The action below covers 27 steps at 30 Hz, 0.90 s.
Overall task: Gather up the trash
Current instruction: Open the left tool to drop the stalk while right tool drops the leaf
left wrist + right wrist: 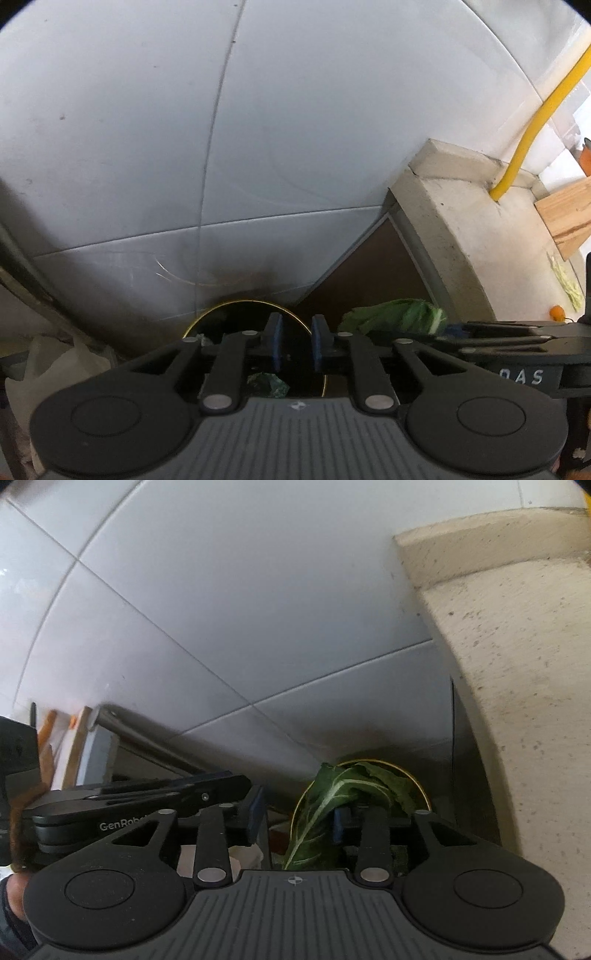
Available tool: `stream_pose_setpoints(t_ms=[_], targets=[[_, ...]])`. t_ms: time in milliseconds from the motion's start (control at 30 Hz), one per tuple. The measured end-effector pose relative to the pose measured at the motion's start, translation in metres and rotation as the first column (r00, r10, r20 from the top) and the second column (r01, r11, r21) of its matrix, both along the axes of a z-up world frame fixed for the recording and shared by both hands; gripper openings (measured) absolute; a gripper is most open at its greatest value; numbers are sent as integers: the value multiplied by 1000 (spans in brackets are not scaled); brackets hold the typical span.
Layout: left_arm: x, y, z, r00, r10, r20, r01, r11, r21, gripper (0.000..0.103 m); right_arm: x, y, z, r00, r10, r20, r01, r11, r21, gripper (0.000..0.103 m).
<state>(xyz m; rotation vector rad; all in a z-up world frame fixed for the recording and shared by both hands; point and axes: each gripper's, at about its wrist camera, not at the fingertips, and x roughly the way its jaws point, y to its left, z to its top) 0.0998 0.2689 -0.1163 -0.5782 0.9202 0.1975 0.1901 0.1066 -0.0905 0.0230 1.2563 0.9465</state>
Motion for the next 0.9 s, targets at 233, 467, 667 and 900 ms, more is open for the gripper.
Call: stream_pose_setpoints(t_ms=[233,467,667,900], targets=[[-6,7,-2,999,48,10,-48,998,37,12,0,19,-13,999,31,-40,-33,998,-47,62],[-8,8,3,997,72,27,-74,990,119,13,2,31,-28,996,17,-87,-26,994,-109,71],[-7,6,7,997,71,37,-77,982,174,18,-3,39,-30,995,35,-91,-47,990,-134,73],[-7,1,10,997,46,55,-57,977,205,19,-6,32,-21,998,28,-59,-37,988,-150,73]])
